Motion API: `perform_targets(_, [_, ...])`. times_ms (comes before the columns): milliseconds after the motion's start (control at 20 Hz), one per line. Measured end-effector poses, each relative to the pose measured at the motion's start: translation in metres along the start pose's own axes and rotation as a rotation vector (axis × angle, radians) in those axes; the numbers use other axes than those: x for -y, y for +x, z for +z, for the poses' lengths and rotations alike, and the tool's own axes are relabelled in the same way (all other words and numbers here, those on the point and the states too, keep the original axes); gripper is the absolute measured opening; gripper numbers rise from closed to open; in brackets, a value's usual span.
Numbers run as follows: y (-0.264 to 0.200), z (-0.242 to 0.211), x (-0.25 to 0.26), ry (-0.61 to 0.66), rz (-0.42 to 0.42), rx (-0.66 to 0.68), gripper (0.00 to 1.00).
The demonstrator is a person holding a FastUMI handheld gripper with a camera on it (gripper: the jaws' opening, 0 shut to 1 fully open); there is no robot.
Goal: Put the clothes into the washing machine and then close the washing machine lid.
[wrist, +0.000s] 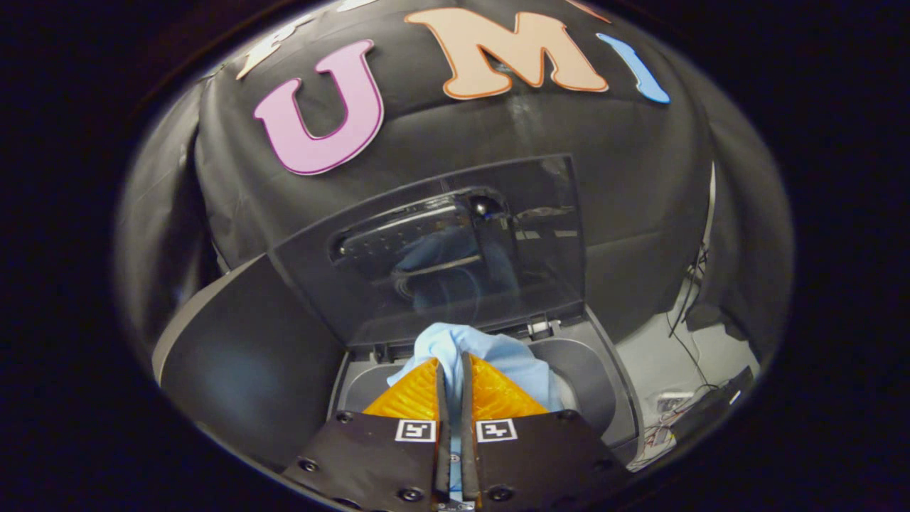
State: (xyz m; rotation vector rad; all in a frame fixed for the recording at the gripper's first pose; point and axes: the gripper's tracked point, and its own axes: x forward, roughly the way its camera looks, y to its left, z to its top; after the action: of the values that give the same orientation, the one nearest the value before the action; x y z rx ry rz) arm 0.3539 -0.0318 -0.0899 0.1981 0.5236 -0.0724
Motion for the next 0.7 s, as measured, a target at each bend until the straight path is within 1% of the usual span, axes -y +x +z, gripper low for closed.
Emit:
perform_targets(200, [0.011, -0.013, 0.006, 0.006, -0.029, -0.025, 0.06])
perform_targets(250, [0.011, -0.016, 0.005, -0.004, -0.026, -0.033, 0.10])
perform_targets(350, [0.012, -0.020, 0.004, -0.021, -0.032, -0.043, 0.10])
perform_targets(450, [0.011, -0.020, 0.003, -0.024, -0.037, -0.030, 0.24])
perform_targets(550, [0.009, -0.018, 0.001, -0.025, -0.046, -0.021, 0.32])
perform_targets(700, [0.003, -0.016, 0.001, -0.078, -0.060, -0.014, 0.50])
